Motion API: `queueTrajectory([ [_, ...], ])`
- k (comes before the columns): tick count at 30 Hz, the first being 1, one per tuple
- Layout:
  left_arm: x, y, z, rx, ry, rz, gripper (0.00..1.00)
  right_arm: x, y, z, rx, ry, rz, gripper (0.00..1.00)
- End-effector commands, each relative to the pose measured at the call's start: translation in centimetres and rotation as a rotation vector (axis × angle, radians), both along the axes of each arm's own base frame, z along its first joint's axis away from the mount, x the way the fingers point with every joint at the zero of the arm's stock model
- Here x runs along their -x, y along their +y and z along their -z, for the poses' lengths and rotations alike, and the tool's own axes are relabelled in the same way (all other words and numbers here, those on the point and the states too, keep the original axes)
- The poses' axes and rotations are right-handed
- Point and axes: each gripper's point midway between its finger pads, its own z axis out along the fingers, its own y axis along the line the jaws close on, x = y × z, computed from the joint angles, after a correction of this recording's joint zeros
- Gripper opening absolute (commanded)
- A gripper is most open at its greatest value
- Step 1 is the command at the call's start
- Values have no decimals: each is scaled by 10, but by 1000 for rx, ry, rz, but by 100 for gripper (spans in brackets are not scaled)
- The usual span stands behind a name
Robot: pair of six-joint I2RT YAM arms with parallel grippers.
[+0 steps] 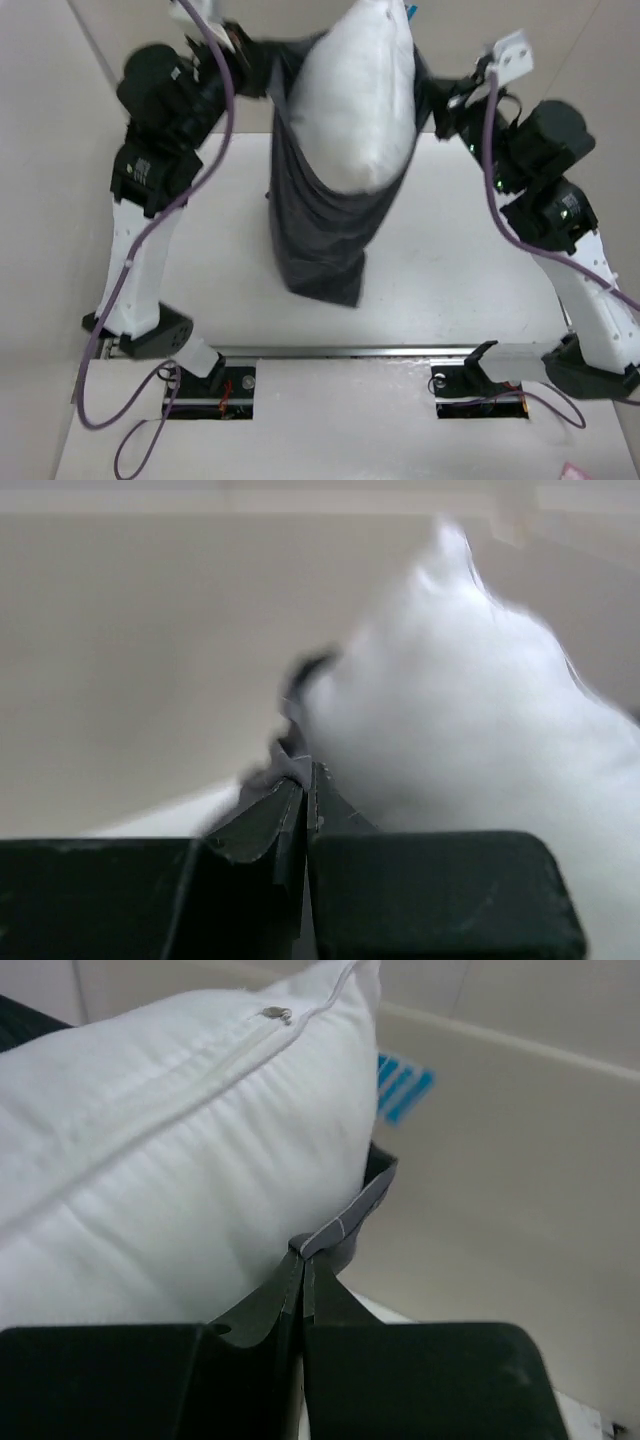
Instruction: Put the pillow into the pillowcase
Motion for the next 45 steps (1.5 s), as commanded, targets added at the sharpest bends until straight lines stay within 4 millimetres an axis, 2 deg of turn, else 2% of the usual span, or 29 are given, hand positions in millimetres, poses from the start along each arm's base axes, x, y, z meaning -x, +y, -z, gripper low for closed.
queueTrajectory([
  [1, -37, 20, -58, 120, -89, -69, 0, -16, -5, -88, -230, -186, 77, 0],
  [2, -29, 4, -52, 88, -71, 34, 0, -10, -73, -147, -383, -281, 339, 0],
  [4, 24, -50, -35, 19, -87, 366, 0, -97, -56, -103, -246, -149, 488, 0],
  [7, 39, -60, -20, 45, -153, 354, 0, -68, -52, -112, -276, -108, 369, 0],
  [8, 16, -21, -43, 120, -182, 107, 0, -56, -37, -103, -224, -78, 255, 0],
  [9, -4, -1, -50, 154, -176, 9, 0, -65, 45, -14, -30, 72, -92, 0],
  [10, -28, 22, -52, 184, -137, -63, 0, 9, 30, -55, -74, -88, -240, 0],
  [12, -69, 53, -51, 163, -51, -83, 0, 56, 32, -70, -110, -230, -390, 0],
  [15, 4, -7, -55, 97, -45, 395, 0, 26, -12, -103, -267, -299, -99, 0],
  [16, 29, -20, -62, 80, -96, 451, 0, 33, -79, -163, -441, -359, 168, 0],
  [18, 75, -14, -91, 145, -289, 363, 0, -61, -66, -111, -320, -124, 380, 0],
  [20, 72, 21, -103, 242, -361, 163, 0, -26, -66, -143, -315, -171, 274, 0],
  [22, 27, 79, -111, 295, -337, -168, 0, -14, -17, -110, -145, -69, 12, 0],
  [23, 9, 88, -112, 295, -309, -205, 0, -20, 51, -53, 12, 53, -297, 0],
  [24, 42, 102, -163, 333, -417, -172, 0, 35, 40, -84, -8, -74, -400, 0],
  [25, -15, 63, -109, 201, -228, -44, 0, 55, 35, -139, -121, -352, -417, 0],
  [28, 9, 5, -78, 93, -149, 290, 0, -6, -41, -155, -410, -331, 126, 0],
  [29, 65, -6, -95, 79, -245, 437, 0, -21, -62, -155, -447, -297, 259, 0],
  [30, 85, -7, -98, 89, -288, 477, 0, 5, -120, -190, -599, -363, 434, 0],
  [34, 93, 62, -131, 298, -460, 96, 0, -23, -39, -149, -312, -213, 166, 0],
  [35, 96, 81, -152, 342, -498, 11, 0, 22, -32, -157, -273, -245, 1, 0],
  [36, 43, 80, -130, 295, -377, -85, 0, 49, -12, -167, -250, -342, -166, 0],
  [37, 26, 73, -126, 256, -337, -72, 0, 59, 44, -115, -121, -289, -429, 0],
  [38, 52, 78, -161, 291, -400, -26, 0, 102, 30, -132, -133, -380, -487, 0],
  [39, 3, 47, -116, 208, -242, 39, 0, 113, 22, -147, -151, -455, -481, 0],
  [41, 16, 28, -109, 156, -240, 179, 0, 96, -39, -192, -366, -508, -161, 0],
  [42, 16, 12, -84, 112, -176, 270, 0, 46, -44, -191, -413, -459, 15, 0],
  [43, 88, 5, -111, 100, -329, 458, 0, 68, -131, -231, -627, -511, 332, 0],
  [45, 110, -11, -79, 102, -324, 574, 0, 1, -138, -204, -558, -458, 638, 0],
])
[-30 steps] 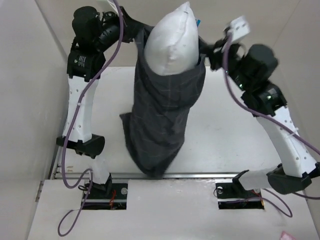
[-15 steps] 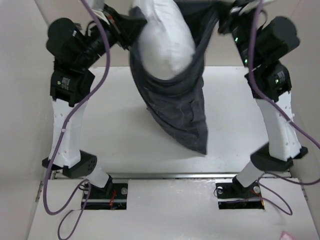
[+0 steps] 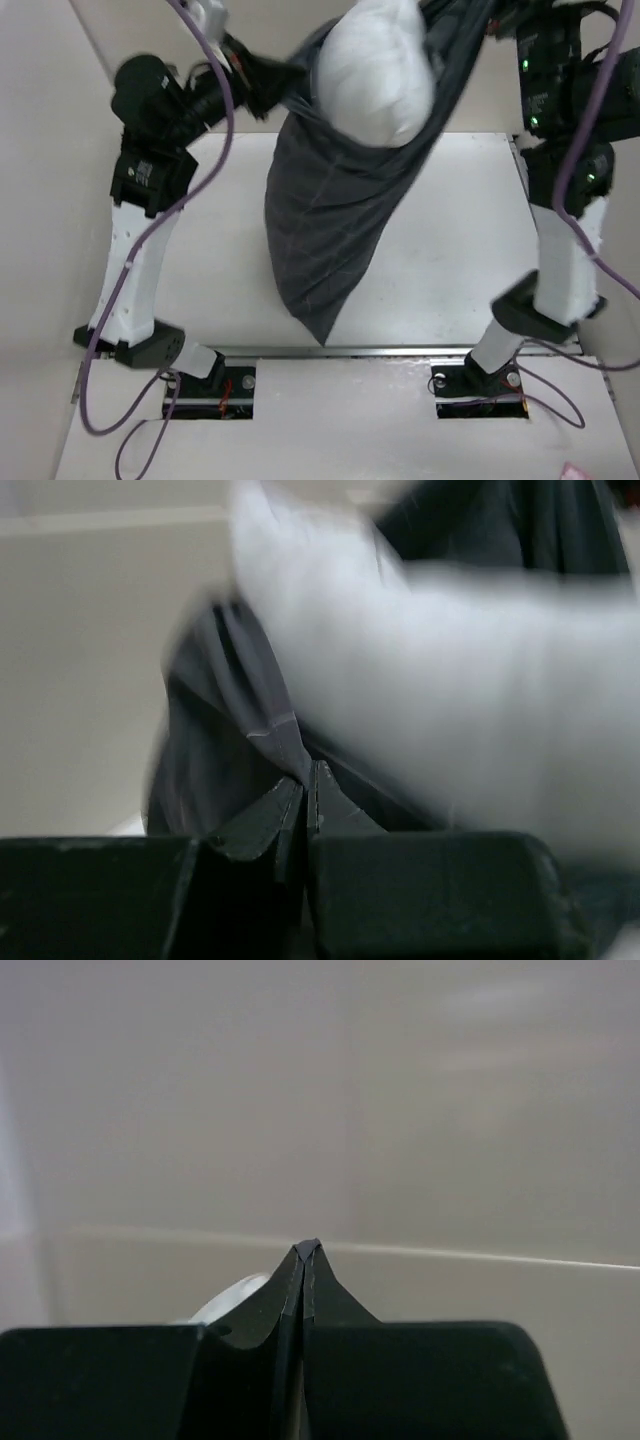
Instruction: Put the pillow into the pillowcase
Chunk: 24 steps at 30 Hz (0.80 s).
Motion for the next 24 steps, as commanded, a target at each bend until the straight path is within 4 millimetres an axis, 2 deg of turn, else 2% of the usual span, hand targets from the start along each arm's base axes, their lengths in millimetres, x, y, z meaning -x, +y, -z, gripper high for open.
queueTrajectory([
  [1, 154, 1, -25, 12, -317, 311, 0, -8, -120, -29, -369, -68, 593, 0],
  [2, 156, 9, -27, 19, -353, 258, 0, -3, -121, -29, -369, -59, 589, 0],
  [3, 146, 20, -35, 78, -337, 162, 0, -23, -100, -18, -265, -13, 553, 0],
  [4, 129, 29, -40, 148, -299, 76, 0, 7, -96, -33, -250, -41, 418, 0],
  [5, 88, 36, -45, 202, -222, -53, 0, 15, -73, -37, -171, -82, 285, 0],
  [6, 61, 37, -46, 199, -165, -114, 0, -9, 14, 10, 100, -66, -6, 0],
  [7, 95, 62, -102, 269, -275, -146, 0, 48, 18, -2, 159, -162, -169, 0],
  [8, 2, 51, -62, 204, -92, -240, 0, 67, 47, 25, 280, -127, -344, 0],
  [9, -10, 58, -66, 226, -86, -244, 0, 105, 74, 40, 400, -191, -569, 0],
  [10, -14, 61, -67, 279, -34, -180, 0, 110, 86, 58, 439, -173, -640, 0],
  [11, -40, 63, -45, 262, 46, -147, 0, 112, 83, 56, 432, -181, -630, 0],
  [12, -14, 65, -51, 200, -27, -26, 0, 104, 74, 43, 376, -189, -560, 0],
  [13, -6, 60, -43, 176, -26, 44, 0, 70, 34, 15, 181, -135, -301, 0],
  [14, -16, 51, -14, 147, 38, 102, 0, 29, 16, 9, 51, -73, -130, 0],
  [15, 34, 40, -25, 88, -58, 181, 0, 6, -15, -4, -87, -59, 58, 0],
  [16, 55, 33, -24, 56, -89, 220, 0, 21, -103, -30, -362, -48, 360, 0],
  [17, 81, 25, -25, 27, -134, 270, 0, 15, -124, -28, -434, -28, 484, 0],
  [18, 88, 14, -6, 2, -117, 322, 0, -29, -110, -5, -351, 35, 620, 0],
  [19, 153, 12, -21, -5, -271, 407, 0, -27, -117, -3, -357, 48, 658, 0],
  [20, 167, 15, -19, -3, -312, 406, 0, -21, -107, -11, -318, 24, 595, 0],
  [21, 161, 31, -28, 56, -355, 249, 0, -14, -72, -20, -200, -3, 394, 0],
  [22, 150, 45, -38, 137, -319, 146, 0, -9, -73, -15, -207, 30, 367, 0],
  [23, 137, 55, -44, 165, -331, 54, 0, 11, -20, -29, -43, -91, 83, 0],
  [24, 115, 56, -42, 179, -293, 3, 0, -13, 37, 26, 137, -16, -83, 0],
])
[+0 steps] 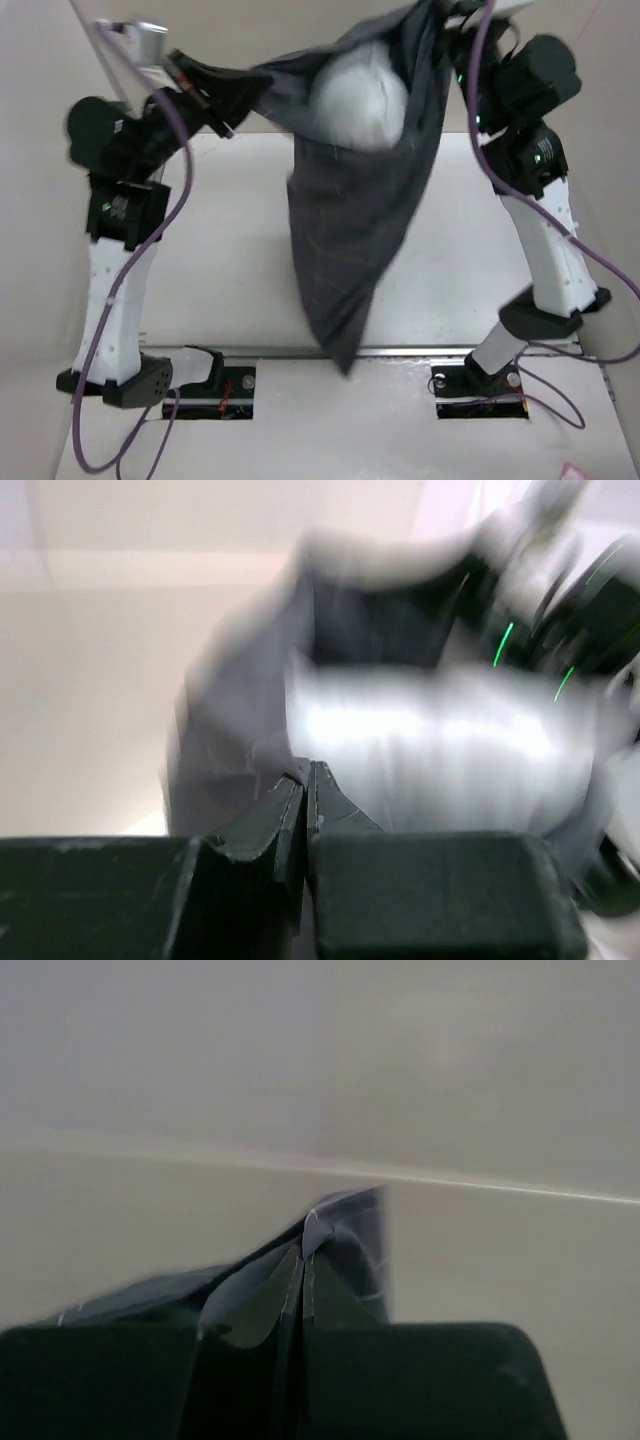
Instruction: Put the pillow into the pillowcase
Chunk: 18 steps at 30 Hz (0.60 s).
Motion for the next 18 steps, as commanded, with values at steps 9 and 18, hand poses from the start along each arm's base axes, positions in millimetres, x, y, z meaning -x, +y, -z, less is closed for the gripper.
queueTrajectory([
  [9, -36, 37, -88, 64, -150, -173, 0, 107, 44, -30, 103, -187, -496, 0],
  [18, -61, 48, -78, 114, -114, -276, 0, 131, 27, -62, 84, -301, -471, 0],
])
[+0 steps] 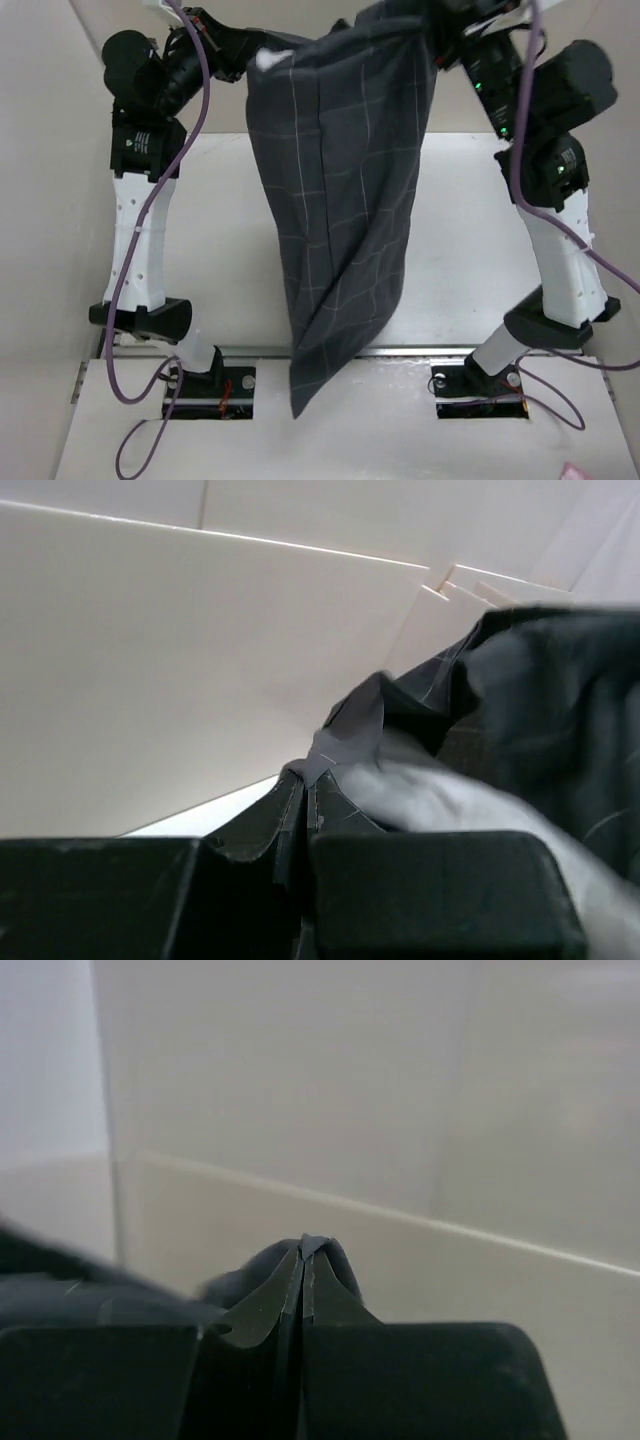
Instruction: Put the pillow into the pillowcase
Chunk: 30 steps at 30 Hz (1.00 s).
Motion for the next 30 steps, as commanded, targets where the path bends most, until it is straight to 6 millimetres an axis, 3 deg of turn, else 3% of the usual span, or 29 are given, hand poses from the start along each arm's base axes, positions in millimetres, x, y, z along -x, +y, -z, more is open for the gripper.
queueTrajectory([
  [1, 9, 18, -56, 88, -146, -91, 0, 87, 1, -23, 73, -188, -233, 0],
  [2, 1, 16, -55, 92, -128, -88, 0, 104, 14, -14, 142, -216, -324, 0],
  [3, -4, 13, -54, 84, -125, -72, 0, 101, 12, -9, 138, -200, -312, 0],
  [5, -3, -3, -54, 65, -139, 31, 0, 88, -24, -32, -19, -198, -143, 0],
  [6, -1, -9, -51, 83, -121, 83, 0, 78, -74, -49, -213, -154, 56, 0],
  [7, -8, -20, -37, 84, -88, 132, 0, 48, -82, -42, -222, -119, 196, 0],
  [9, 11, -31, -48, 89, -147, 213, 0, 31, -123, -40, -333, -79, 450, 0],
  [10, 15, -36, -47, 76, -156, 231, 0, 41, -142, -50, -370, -107, 526, 0],
  [11, 18, -41, -44, 65, -151, 248, 0, 27, -142, -45, -320, -103, 624, 0],
  [12, 34, -54, -46, 52, -163, 296, 0, 34, -149, -51, -350, -132, 649, 0],
  [15, 52, -80, -44, 40, -184, 343, 0, 59, -153, -72, -350, -235, 597, 0],
  [16, 61, -84, -46, 35, -194, 358, 0, 67, -142, -82, -315, -295, 536, 0],
  [20, 86, -102, -39, 5, -179, 425, 0, 63, -112, -85, -253, -328, 394, 0],
  [21, 71, -108, -10, -22, -109, 423, 0, 48, -95, -78, -216, -311, 365, 0],
  [22, 80, -107, -8, -19, -110, 414, 0, 37, -81, -71, -193, -281, 320, 0],
  [23, 72, -106, 7, -30, -77, 386, 0, 24, -59, -63, -144, -263, 259, 0],
  [24, 63, -105, 26, -39, -33, 351, 0, 6, -35, -46, -79, -216, 199, 0],
  [25, 51, -104, 67, -53, 64, 310, 0, -10, -8, -26, -41, -152, 108, 0],
  [26, 37, -98, 90, -46, 121, 230, 0, -30, 20, 4, 37, -71, 37, 0],
  [27, 29, -93, 113, -64, 150, 180, 0, -48, 65, 49, 162, -4, -103, 0],
  [28, 15, -89, 173, -97, 271, 118, 0, -54, 86, 76, 219, 46, -181, 0],
  [29, 9, -70, 187, -84, 294, -7, 0, -51, 107, 99, 232, 108, -278, 0],
  [30, 8, -65, 211, -87, 343, -39, 0, -50, 142, 147, 315, 188, -418, 0],
])
